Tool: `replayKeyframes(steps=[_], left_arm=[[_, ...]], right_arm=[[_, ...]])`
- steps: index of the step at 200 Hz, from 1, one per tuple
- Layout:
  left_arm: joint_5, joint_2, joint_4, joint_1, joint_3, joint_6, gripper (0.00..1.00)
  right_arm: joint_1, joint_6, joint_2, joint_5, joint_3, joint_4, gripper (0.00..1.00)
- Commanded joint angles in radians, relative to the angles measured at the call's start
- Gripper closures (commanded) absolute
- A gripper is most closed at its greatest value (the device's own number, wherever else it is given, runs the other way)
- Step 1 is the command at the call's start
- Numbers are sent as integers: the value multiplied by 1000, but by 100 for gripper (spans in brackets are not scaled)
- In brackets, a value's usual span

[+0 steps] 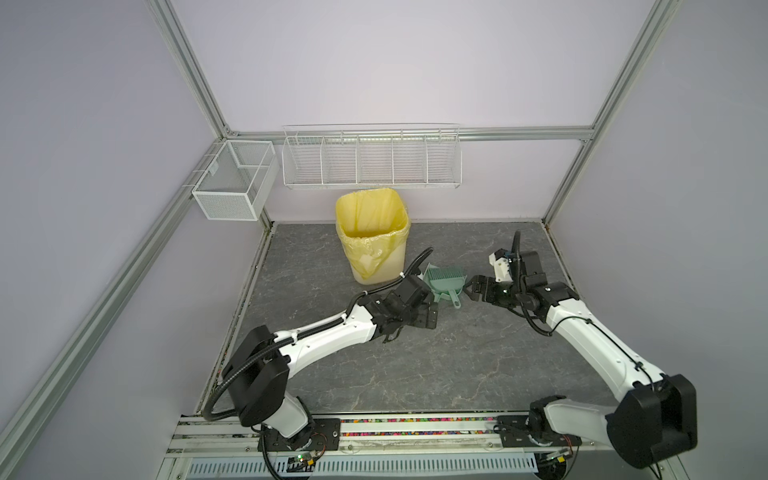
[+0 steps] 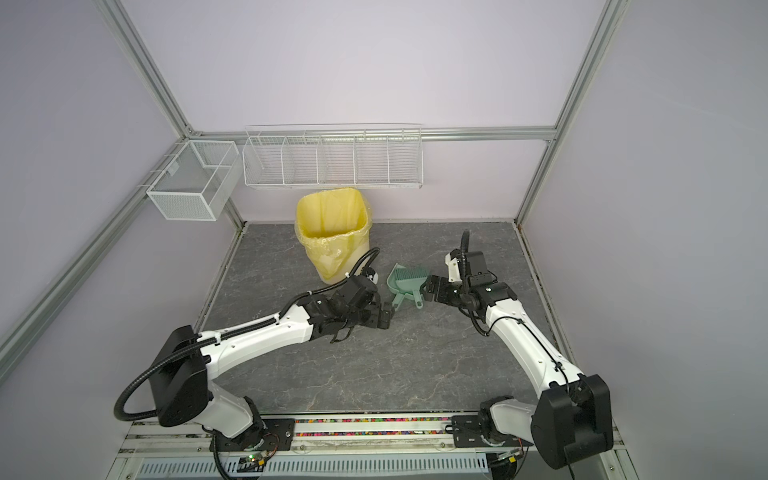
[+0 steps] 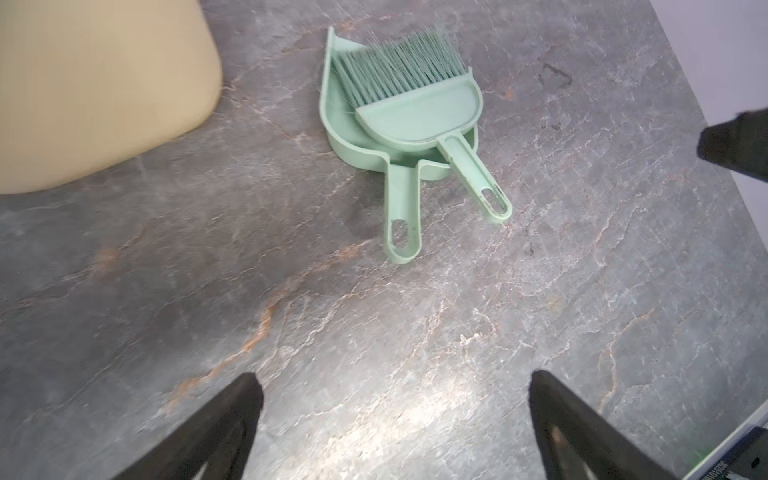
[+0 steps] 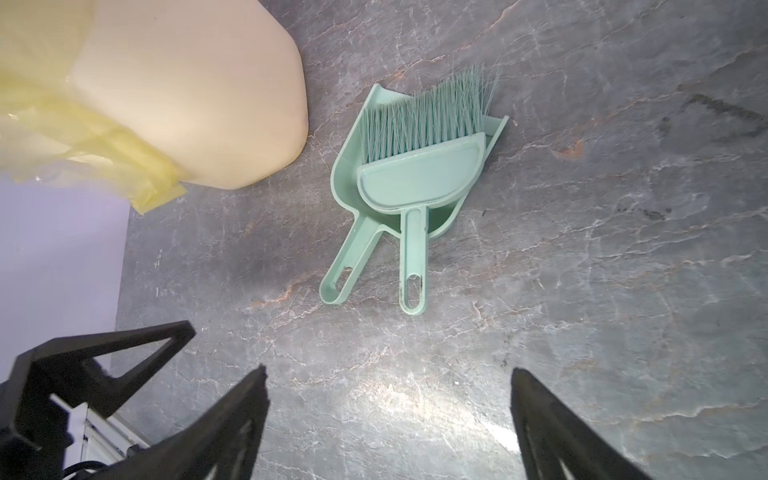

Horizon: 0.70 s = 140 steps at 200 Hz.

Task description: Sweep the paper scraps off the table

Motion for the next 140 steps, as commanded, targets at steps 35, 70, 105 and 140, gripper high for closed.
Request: replayKeyframes(steps=[35,70,105,140], left_arm=[[-274,-224,-122,38,-106,54,0],[-196,-364,-129,255,-193,89,1],[-208,-475,-67,416,-275,166,1],[-191,-476,17,614,-330,150,1]], right_arm=[[-7,-92,-73,61,31,-132,11],[-13,-118,-103,145,25,-149,11],[-19,-136,-151,252,0,-138,11],[-27,-134,-195,369,-45,-99,11]])
